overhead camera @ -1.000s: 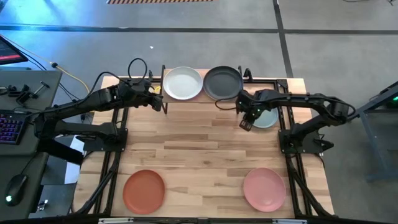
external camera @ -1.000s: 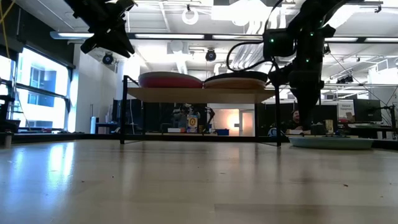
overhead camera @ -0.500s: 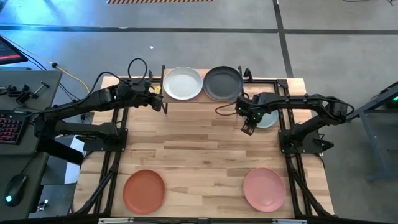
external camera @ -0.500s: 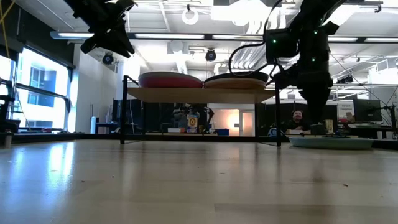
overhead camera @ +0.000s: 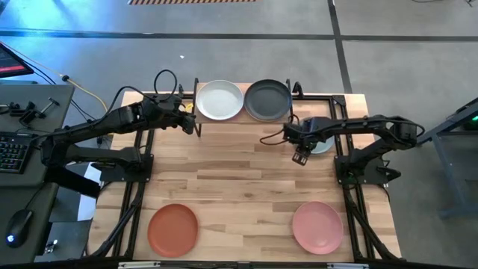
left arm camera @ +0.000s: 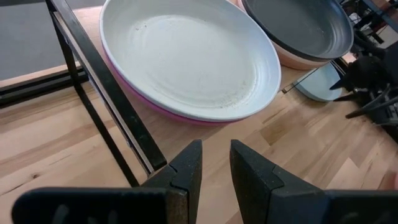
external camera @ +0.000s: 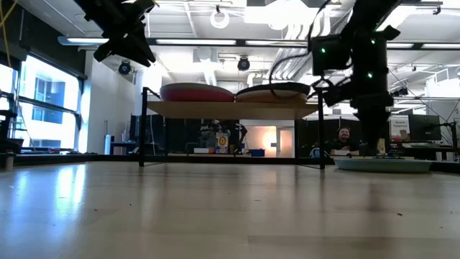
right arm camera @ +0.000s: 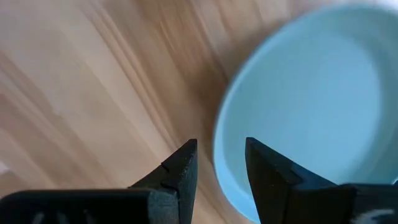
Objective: Place and stack plates onto a shelf
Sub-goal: Stack the light blue plate on top of the black plate on the shelf, then stack the orange plate on top of the gray plate on the shelf
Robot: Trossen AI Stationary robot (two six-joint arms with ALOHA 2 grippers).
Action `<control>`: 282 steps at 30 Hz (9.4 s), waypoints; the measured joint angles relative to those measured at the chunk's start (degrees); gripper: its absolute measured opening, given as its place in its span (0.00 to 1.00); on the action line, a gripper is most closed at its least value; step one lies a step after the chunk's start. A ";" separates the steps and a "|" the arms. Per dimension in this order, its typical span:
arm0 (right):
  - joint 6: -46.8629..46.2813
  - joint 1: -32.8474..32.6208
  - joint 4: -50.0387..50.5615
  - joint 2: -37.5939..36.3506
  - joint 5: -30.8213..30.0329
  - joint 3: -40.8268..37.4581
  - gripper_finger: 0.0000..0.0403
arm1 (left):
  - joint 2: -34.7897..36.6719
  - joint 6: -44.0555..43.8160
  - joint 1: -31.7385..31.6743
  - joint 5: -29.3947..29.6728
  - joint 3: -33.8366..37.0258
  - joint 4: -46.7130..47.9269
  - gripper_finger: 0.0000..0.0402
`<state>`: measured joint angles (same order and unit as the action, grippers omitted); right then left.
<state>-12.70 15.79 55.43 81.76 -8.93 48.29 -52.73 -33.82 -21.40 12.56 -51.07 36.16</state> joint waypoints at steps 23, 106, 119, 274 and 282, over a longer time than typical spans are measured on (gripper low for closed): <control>-4.76 1.48 -12.75 -0.13 -2.47 -12.41 0.28 | 0.00 -1.56 0.01 0.00 0.00 -0.02 0.18; -29.40 -13.14 14.04 -8.33 6.37 19.59 0.00 | 0.02 -1.42 0.01 -0.02 0.00 -0.02 0.18; -38.52 -20.22 14.87 -8.32 7.06 24.33 0.00 | 0.01 1.53 0.01 -4.51 0.00 -0.02 0.18; -3.90 -22.06 34.59 22.95 -7.45 77.31 0.24 | -12.25 -27.62 55.96 -20.76 16.70 8.00 0.32; -3.83 -22.05 34.59 22.95 -7.45 77.31 0.24 | -16.70 -28.54 58.63 -20.92 16.68 4.33 0.32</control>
<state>-16.53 -6.26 90.02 104.71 -16.38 125.60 -69.43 -62.36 37.24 -8.36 -34.39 40.49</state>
